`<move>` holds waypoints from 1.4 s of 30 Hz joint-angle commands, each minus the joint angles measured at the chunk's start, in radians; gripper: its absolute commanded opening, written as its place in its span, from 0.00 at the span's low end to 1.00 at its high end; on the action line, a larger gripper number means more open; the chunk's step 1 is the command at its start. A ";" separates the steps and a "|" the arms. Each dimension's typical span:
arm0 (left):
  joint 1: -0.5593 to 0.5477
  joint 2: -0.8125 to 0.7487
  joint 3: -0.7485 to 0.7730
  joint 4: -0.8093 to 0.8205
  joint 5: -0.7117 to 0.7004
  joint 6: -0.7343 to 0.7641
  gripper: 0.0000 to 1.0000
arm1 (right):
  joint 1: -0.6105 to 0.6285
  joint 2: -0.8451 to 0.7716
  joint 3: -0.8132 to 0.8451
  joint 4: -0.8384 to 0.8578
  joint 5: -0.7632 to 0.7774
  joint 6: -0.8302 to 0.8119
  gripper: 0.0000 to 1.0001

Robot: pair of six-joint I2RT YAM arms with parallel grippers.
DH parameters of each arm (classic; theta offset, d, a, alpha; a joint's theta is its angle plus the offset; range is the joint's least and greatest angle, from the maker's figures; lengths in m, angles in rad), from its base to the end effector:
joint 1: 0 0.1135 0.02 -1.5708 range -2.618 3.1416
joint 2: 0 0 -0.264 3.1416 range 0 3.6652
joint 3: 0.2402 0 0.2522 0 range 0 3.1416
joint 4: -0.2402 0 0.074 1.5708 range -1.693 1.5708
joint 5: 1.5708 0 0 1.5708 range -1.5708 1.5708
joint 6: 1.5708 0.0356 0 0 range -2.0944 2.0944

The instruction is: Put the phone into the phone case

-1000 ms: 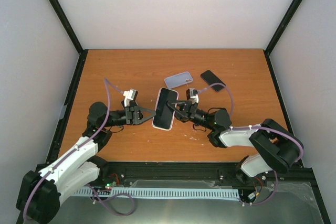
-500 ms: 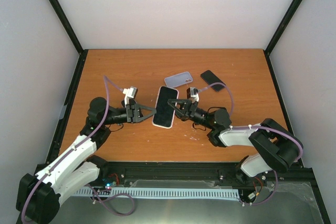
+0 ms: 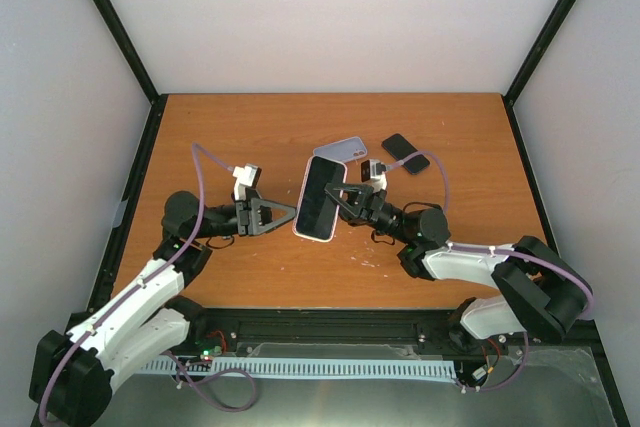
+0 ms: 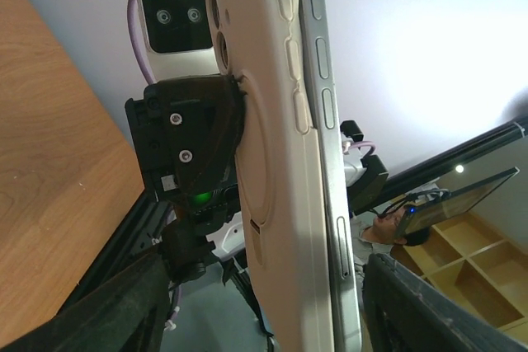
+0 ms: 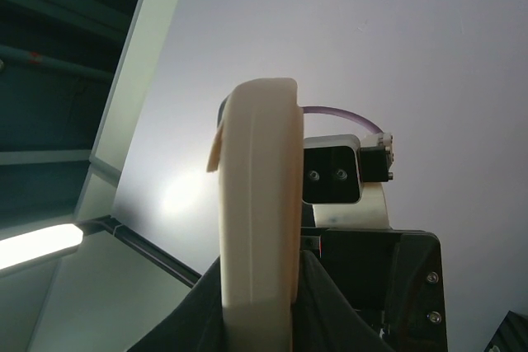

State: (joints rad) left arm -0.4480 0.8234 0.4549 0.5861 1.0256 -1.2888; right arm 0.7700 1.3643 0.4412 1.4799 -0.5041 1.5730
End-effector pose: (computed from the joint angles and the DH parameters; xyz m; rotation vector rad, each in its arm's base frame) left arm 0.1499 -0.1058 0.2948 0.3529 1.8244 -1.9997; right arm 0.1681 0.1869 0.2683 -0.0468 1.4345 2.2904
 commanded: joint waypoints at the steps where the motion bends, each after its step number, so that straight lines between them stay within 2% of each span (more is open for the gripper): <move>1: -0.018 0.009 0.013 0.066 0.022 -0.012 0.67 | 0.008 -0.012 0.020 0.186 0.028 0.004 0.17; 3: -0.020 0.015 0.018 0.051 0.024 -0.001 0.68 | 0.008 -0.006 0.021 0.184 0.029 0.003 0.17; 7: -0.021 0.032 0.020 0.032 0.022 0.016 0.59 | 0.009 0.000 0.022 0.158 0.025 -0.010 0.17; 10: -0.021 0.041 0.057 -0.062 0.015 0.078 0.52 | 0.009 0.008 0.010 0.145 0.029 -0.019 0.18; 15: -0.021 0.038 0.105 -0.206 -0.006 0.173 0.47 | 0.008 0.025 -0.008 0.090 0.029 -0.056 0.17; 21: -0.021 0.040 0.104 -0.234 -0.016 0.201 0.33 | 0.009 0.074 -0.022 0.161 0.038 -0.025 0.17; 25: -0.021 0.040 0.103 -0.243 -0.019 0.211 0.32 | 0.008 0.088 -0.027 0.170 0.040 -0.019 0.17; 28: -0.021 0.036 0.102 -0.242 -0.017 0.213 0.40 | 0.009 0.088 -0.030 0.175 0.044 -0.015 0.17; 29: -0.021 0.035 0.102 -0.243 -0.018 0.215 0.39 | 0.008 0.089 -0.031 0.175 0.045 -0.014 0.17; 32: -0.021 0.044 0.106 -0.254 -0.017 0.225 0.23 | 0.008 0.088 -0.029 0.175 0.043 -0.013 0.17; 35: -0.021 0.053 0.118 -0.290 -0.026 0.250 0.12 | 0.008 0.088 -0.035 0.172 0.037 -0.020 0.20; 39: -0.021 0.067 0.177 -0.468 -0.073 0.352 0.08 | 0.008 0.086 -0.067 0.164 0.046 -0.031 0.31; 42: -0.021 0.076 0.210 -0.562 -0.107 0.408 0.05 | 0.008 0.089 -0.076 0.161 0.044 -0.039 0.34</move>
State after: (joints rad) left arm -0.4633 0.8944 0.5777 0.1619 0.9848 -1.0031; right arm 0.7738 1.4548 0.3843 1.4811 -0.4629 1.5513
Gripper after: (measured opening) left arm 0.207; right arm 0.328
